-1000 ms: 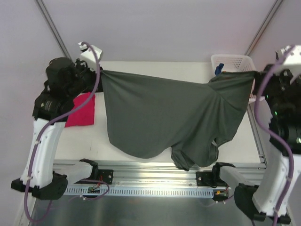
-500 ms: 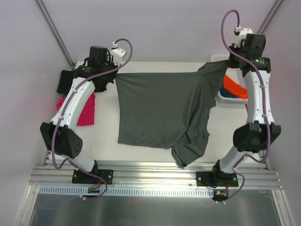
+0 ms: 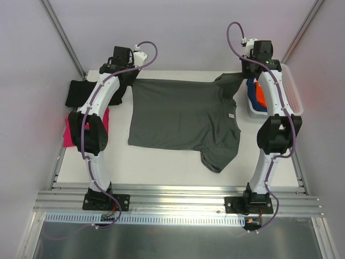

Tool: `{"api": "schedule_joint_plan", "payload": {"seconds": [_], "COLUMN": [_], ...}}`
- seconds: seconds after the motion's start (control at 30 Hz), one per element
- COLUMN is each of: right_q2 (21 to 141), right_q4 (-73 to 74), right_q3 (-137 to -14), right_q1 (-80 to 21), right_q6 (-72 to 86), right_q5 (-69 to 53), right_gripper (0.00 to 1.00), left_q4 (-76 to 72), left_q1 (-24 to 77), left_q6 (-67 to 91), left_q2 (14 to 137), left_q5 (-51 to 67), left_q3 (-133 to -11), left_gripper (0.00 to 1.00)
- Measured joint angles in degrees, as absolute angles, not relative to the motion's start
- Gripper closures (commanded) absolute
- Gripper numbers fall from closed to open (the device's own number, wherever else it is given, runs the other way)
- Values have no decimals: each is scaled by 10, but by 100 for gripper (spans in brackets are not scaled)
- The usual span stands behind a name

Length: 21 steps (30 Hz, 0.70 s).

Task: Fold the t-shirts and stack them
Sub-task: Flatten out the tshirt

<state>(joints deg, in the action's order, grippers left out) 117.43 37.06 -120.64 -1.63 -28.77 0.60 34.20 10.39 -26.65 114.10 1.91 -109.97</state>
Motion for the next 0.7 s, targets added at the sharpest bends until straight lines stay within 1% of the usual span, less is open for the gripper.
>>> {"api": "schedule_joint_plan", "payload": {"seconds": [0.07,0.13,0.23,0.37,0.53,0.7], "right_q2": [1157,1112,1002,828,634,506], "right_q4": [372,375,386,414,471,539], "right_q3": [-1201,-1168,-1096,-1043,-1035,-1065], "right_q1": [-17,-17,-22,-36,-45,-38], "right_q6": [-286,-282,-267,-234,-209,-212], "right_q5": [8,7,6,-5,-22,-24], "right_gripper": [99,100,99,99,100,99], "left_q4": [336,333,332,330,334,334], "left_q1": [104,107,118,149,181,203], "left_q6": [-263,-256,-243,-232,-232,-232], "left_q2": [1127,1097,1017,858,679,561], "left_q5": [18,16,11,10,8,-18], "left_q3": [-1105,-1096,-1047,-954,-888,-878], "left_gripper": [100,100,100,100,100,100]}}
